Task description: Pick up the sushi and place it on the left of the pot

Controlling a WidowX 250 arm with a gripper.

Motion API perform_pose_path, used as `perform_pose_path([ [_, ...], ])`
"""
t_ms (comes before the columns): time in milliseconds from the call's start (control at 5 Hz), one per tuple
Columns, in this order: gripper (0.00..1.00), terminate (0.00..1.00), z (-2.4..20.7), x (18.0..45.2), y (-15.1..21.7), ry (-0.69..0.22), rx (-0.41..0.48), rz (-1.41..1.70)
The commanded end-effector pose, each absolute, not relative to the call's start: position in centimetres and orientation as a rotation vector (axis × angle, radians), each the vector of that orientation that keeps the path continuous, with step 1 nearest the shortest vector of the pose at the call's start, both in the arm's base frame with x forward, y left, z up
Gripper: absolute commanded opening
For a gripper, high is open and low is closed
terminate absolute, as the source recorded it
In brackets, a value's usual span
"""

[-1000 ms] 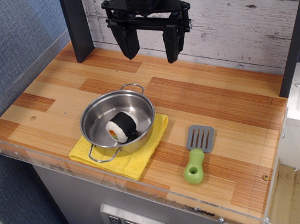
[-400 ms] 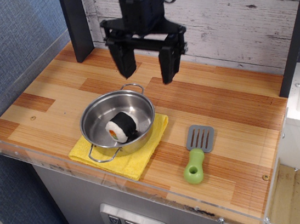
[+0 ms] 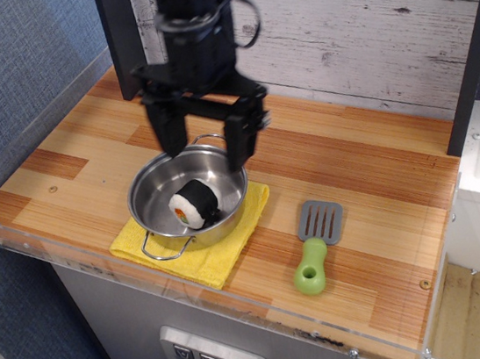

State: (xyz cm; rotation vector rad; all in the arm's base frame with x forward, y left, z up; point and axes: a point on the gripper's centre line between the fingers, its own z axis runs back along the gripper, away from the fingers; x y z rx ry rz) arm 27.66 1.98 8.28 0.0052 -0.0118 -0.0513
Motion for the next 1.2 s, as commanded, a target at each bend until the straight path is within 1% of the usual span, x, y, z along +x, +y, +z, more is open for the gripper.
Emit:
perform_pose_path([
  [0, 1.0, 0.0, 6.7, 29.0, 2.9, 0.0, -0.022, -0.126],
  [200, 1.0, 0.0, 5.1, 29.3, 3.0, 0.041, -0.036, -0.155],
  [400, 1.0, 0.0, 4.3, 29.1, 3.2, 0.071, -0.051, -0.164],
  [600, 1.0, 0.0, 4.3, 28.9, 3.2, 0.083, -0.067, -0.184],
  [1000, 1.0, 0.0, 5.0, 28.3, 3.2, 0.085, -0.055, -0.191],
])
